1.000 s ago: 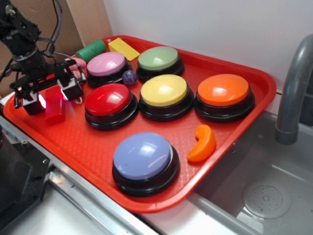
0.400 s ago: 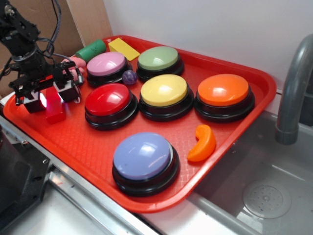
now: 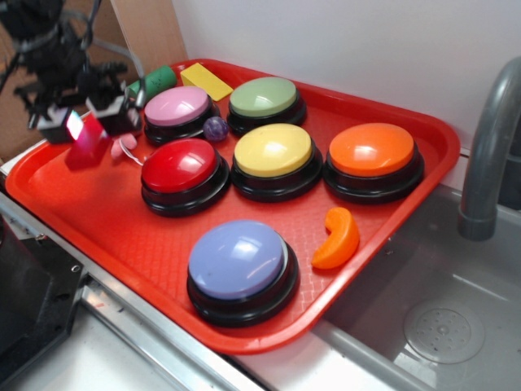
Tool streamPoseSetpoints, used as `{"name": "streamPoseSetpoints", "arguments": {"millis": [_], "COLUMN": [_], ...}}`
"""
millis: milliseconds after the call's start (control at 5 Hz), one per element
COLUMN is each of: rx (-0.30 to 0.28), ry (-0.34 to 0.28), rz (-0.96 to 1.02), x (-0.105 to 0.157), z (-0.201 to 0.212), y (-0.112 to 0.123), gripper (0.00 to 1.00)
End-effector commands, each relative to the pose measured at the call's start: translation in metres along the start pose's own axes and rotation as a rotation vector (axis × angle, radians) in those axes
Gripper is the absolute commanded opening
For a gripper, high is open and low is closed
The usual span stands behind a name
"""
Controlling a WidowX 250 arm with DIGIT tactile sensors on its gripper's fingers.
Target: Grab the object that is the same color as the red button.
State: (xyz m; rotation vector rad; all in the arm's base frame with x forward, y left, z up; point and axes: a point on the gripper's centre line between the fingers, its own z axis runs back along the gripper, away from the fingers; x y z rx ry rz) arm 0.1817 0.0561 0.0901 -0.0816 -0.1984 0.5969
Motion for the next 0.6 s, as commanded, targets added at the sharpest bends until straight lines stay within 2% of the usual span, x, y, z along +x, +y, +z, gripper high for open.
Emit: {"name": "streamPoseSetpoints", "arguments": {"millis": [0, 200, 400], "rx": [-0.164, -0.206, -0.211], "ry": [0.064, 0.064, 0.128], "rz": [-0.476, -0.535, -0.682], "x": [-0.025, -0.041, -0.043], "z": [0.052, 0.052, 0.05], "y": [-0.046, -0.056, -0.062], "gripper": [0.0, 0.0, 0.0]}}
